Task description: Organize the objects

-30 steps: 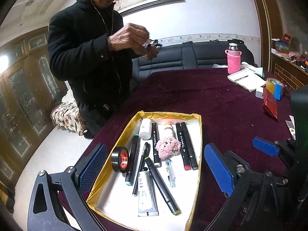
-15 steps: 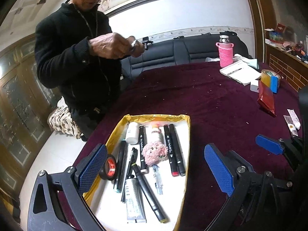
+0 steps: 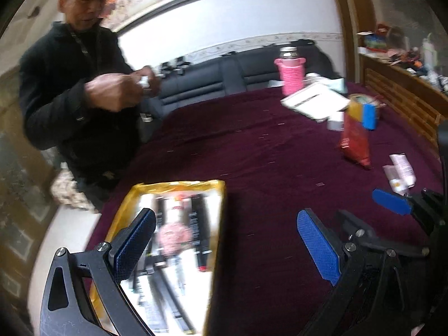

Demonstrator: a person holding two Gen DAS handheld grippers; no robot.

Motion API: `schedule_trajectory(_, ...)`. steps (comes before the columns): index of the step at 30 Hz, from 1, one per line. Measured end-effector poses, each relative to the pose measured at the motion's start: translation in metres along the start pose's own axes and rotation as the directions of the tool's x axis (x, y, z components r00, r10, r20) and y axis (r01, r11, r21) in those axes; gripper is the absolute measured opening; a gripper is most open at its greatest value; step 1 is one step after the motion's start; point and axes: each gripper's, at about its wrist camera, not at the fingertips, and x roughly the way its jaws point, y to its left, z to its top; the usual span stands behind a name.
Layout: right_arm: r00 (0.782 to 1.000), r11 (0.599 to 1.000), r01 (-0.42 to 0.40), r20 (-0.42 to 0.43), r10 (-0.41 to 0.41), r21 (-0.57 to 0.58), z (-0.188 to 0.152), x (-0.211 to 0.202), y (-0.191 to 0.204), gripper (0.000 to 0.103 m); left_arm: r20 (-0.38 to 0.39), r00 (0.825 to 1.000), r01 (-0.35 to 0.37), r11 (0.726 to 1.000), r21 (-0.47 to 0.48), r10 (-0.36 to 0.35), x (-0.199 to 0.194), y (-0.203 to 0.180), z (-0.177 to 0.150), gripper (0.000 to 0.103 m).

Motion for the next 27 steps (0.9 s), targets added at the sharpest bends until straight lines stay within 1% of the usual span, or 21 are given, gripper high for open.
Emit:
schedule_trajectory(1,1.000,1.000,0.016,0.004,-0.016,0.013,0.001,-0.002,-0.012,0.054,-0.009,0.999,0.037,0.999,0.001,-0.037,0.002,-0.007,0.005,0.099)
schedule_trajectory(5,0.996,0.989,0.083,0.011,-0.086,0.126,0.004,-0.013,-0.080,0.054,-0.025,0.993,0.118,0.992,0.044,-0.117,0.010,-0.037,0.018,0.099)
schedule_trajectory(8,0.988,0.965,0.154,0.000,-0.157,0.213,0.006,-0.016,-0.132,0.054,-0.044,0.984,0.174,0.982,0.068,-0.171,0.020,-0.064,0.031,0.099)
schedule_trajectory(9,0.986,0.955,0.163,-0.002,-0.168,0.247,0.007,-0.016,-0.149,0.054,-0.046,0.979,0.200,0.977,0.072,-0.198,0.024,-0.072,0.037,0.099)
schedule_trajectory(12,0.986,0.920,0.160,-0.015,-0.166,0.356,0.010,-0.007,-0.194,0.054,-0.023,0.974,0.226,0.970,0.094,-0.224,0.036,-0.095,0.058,0.099)
schedule_trajectory(14,0.991,0.894,0.127,-0.017,-0.132,0.430,0.010,0.001,-0.218,0.054,-0.022,0.974,0.226,0.968,0.110,-0.225,0.046,-0.106,0.069,0.099)
schedule_trajectory(16,0.993,0.879,0.107,-0.014,-0.113,0.464,0.009,0.008,-0.233,0.054,-0.024,0.968,0.250,0.962,0.113,-0.249,0.050,-0.115,0.073,0.099)
schedule_trajectory(18,0.993,0.871,0.112,-0.023,-0.116,0.478,0.006,0.015,-0.240,0.054,-0.029,0.955,0.297,0.947,0.123,-0.296,0.055,-0.128,0.072,0.099)
schedule_trajectory(20,0.995,0.862,0.100,-0.028,-0.099,0.496,0.000,0.024,-0.245,0.054,-0.062,0.945,0.327,0.934,0.142,-0.322,0.063,-0.146,0.066,0.099)
schedule_trajectory(23,0.997,0.847,0.070,-0.025,-0.067,0.526,-0.011,0.033,-0.250,0.054,-0.124,0.929,0.366,0.919,0.146,-0.350,0.076,-0.173,0.056,0.099)
schedule_trajectory(27,0.999,0.830,0.028,0.001,-0.035,0.557,-0.019,0.038,-0.260,0.054,-0.156,0.917,0.390,0.909,0.145,-0.368,0.086,-0.205,0.044,0.099)
